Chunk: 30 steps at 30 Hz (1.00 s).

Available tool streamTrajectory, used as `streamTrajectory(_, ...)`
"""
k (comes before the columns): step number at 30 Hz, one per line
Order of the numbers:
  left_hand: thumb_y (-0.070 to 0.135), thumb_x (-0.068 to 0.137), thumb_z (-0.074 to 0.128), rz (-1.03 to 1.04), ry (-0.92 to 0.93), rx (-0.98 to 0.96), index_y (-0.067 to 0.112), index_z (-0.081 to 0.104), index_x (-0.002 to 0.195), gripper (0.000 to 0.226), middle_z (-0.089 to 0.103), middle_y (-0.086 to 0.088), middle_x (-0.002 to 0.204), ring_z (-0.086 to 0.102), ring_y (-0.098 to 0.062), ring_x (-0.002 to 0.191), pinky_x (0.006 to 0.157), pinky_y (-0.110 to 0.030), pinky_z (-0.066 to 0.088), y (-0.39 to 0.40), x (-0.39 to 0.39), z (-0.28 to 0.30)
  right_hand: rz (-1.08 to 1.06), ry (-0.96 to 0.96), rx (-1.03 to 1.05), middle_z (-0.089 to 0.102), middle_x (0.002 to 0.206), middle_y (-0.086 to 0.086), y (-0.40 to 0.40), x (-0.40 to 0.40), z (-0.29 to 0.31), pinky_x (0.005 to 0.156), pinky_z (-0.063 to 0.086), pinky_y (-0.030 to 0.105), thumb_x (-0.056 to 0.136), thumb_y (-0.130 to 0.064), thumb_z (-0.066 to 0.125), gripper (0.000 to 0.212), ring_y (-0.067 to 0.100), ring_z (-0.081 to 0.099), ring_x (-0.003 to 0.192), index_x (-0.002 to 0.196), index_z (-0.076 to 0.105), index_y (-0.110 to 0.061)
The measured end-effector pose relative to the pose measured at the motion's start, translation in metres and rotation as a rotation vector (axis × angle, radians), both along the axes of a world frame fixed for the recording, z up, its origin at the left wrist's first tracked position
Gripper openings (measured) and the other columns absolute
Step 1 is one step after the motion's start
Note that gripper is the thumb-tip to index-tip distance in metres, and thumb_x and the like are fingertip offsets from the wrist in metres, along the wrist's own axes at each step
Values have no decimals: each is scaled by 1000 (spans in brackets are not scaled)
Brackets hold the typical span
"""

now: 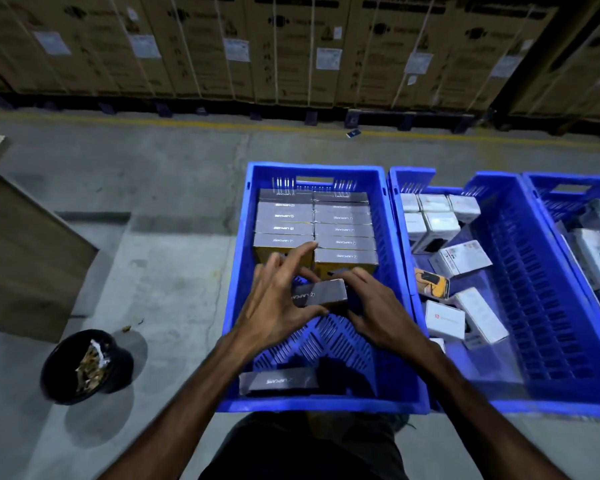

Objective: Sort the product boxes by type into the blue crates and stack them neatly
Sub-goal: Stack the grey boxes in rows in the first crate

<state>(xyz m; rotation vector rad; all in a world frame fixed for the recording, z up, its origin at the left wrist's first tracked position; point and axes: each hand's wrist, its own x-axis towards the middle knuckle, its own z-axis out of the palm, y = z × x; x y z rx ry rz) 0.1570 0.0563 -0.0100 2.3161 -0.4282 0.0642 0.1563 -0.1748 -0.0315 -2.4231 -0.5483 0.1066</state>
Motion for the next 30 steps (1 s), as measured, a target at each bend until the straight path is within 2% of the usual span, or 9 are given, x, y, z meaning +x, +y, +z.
streamTrajectory(4, 58, 74, 63, -54, -52, 190, 33, 63, 126, 58, 67, 16, 112, 53, -17, 103, 90, -46, 43, 24, 7, 10, -84, 81, 215, 63, 119, -5, 4, 7, -9, 92, 54, 42, 88, -5, 73, 42, 16, 63, 110, 125, 61, -21)
streamTrajectory(7, 51, 81, 72, -76, -134, 308, 30, 69, 120, 44, 66, 14, 110, 57, -17, 103, 84, -40, 39, 35, 16, 8, -117, 144, 314, 65, 124, -6, 19, 15, -12, 99, 57, 40, 83, 11, 68, 57, 11, 63, 116, 129, 63, -22)
streamTrajectory(9, 40, 77, 82, -66, -192, 401, 30, 69, 122, 47, 66, 10, 107, 59, -21, 102, 81, -40, 40, 41, 28, 5, -162, 120, 299, 62, 134, -2, 24, 20, -12, 107, 53, 33, 87, 10, 67, 66, 11, 61, 123, 145, 56, -21)
streamTrajectory(11, 39, 77, 83, -43, -202, 466, 29, 68, 118, 45, 66, 7, 104, 61, -25, 102, 81, -41, 41, 45, 44, 4, -216, 35, 212, 60, 136, -1, 19, 24, -11, 103, 52, 33, 93, -1, 69, 65, 15, 60, 123, 151, 49, -24)
streamTrajectory(14, 40, 78, 81, -31, -188, 572, 28, 67, 113, 40, 67, 4, 105, 63, -27, 103, 82, -42, 44, 43, 67, 1, -289, -94, 57, 58, 132, -1, -3, 31, -8, 94, 51, 39, 97, -13, 67, 50, 22, 60, 116, 145, 55, -23)
streamTrajectory(18, 27, 75, 78, -20, -189, 681, 26, 66, 113, 40, 67, 2, 107, 63, -30, 102, 81, -43, 44, 43, 91, -5, -396, -168, -55, 59, 129, 1, -35, 35, -7, 89, 50, 39, 97, -16, 66, 36, 27, 62, 112, 133, 64, -19)
streamTrajectory(23, 53, 82, 68, -47, -149, 812, 22, 70, 115, 45, 64, -4, 114, 59, -32, 109, 86, -44, 43, 36, 110, -11, -432, -176, -131, 54, 140, 5, -60, 21, -20, 90, 55, 44, 97, -14, 67, 37, 32, 61, 121, 134, 63, -13)
streamTrajectory(26, 69, 77, 76, -29, -121, 869, 17, 73, 105, 59, 60, -8, 112, 58, -31, 105, 83, -44, 46, 27, 115, -26, -457, -173, -144, 53, 147, 9, -64, 14, -30, 103, 53, 50, 97, -15, 68, 41, 34, 55, 134, 137, 62, -11)
streamTrajectory(30, 59, 81, 80, 8, -17, 886, 15, 66, 116, 58, 64, -8, 118, 66, -32, 106, 84, -42, 50, 8, 111, -42, -490, -179, -85, 55, 147, 8, -63, 13, -34, 110, 48, 52, 97, -14, 69, 44, 32, 49, 143, 140, 60, -10)
